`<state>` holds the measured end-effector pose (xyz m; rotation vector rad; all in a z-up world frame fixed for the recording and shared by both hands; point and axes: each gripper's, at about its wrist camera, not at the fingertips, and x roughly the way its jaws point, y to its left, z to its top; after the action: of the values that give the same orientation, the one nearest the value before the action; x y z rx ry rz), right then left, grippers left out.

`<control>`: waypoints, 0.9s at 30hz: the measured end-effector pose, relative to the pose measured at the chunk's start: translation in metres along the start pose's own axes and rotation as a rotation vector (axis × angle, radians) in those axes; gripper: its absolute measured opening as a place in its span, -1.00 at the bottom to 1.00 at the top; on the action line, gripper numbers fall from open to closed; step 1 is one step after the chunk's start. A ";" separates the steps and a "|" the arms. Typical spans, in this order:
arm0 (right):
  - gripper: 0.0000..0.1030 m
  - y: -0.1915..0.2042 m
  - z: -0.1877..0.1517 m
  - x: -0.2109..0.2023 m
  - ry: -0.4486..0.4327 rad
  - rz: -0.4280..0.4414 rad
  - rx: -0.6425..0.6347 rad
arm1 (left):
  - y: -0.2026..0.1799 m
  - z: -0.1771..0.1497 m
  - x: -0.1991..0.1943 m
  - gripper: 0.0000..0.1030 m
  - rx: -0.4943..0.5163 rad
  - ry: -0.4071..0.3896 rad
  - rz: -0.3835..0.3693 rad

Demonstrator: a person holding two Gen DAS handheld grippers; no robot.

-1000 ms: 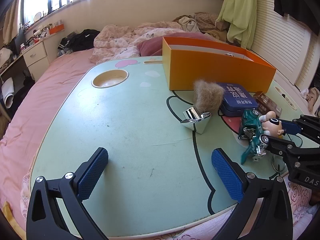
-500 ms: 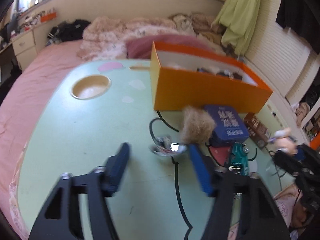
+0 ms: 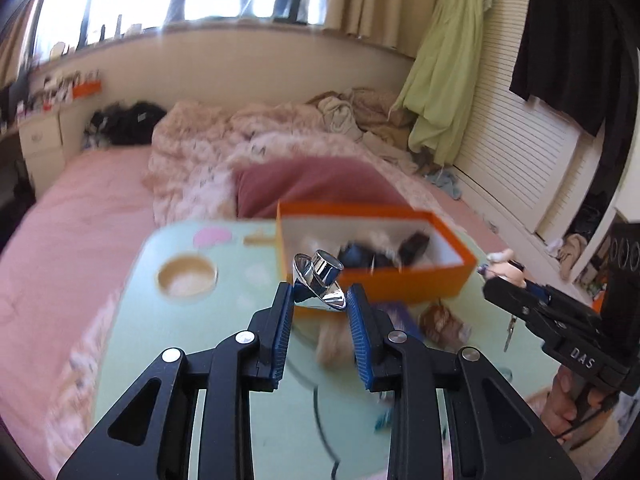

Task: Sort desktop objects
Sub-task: 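Drop keychain figure in box with right gripper while left drops silver cap in, then drop brown card box in box with right gripper while left drops toy car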

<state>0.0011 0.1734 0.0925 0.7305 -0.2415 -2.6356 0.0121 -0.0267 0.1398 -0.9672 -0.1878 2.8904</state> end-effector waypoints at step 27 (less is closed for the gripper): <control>0.73 -0.034 -0.081 0.023 0.359 -0.173 -0.072 | 0.029 -0.123 0.064 0.99 -0.005 0.168 0.210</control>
<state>0.0150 0.1897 0.0041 1.2267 0.0199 -2.5916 0.0347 -0.0366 0.0002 -1.2968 -0.0854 2.9717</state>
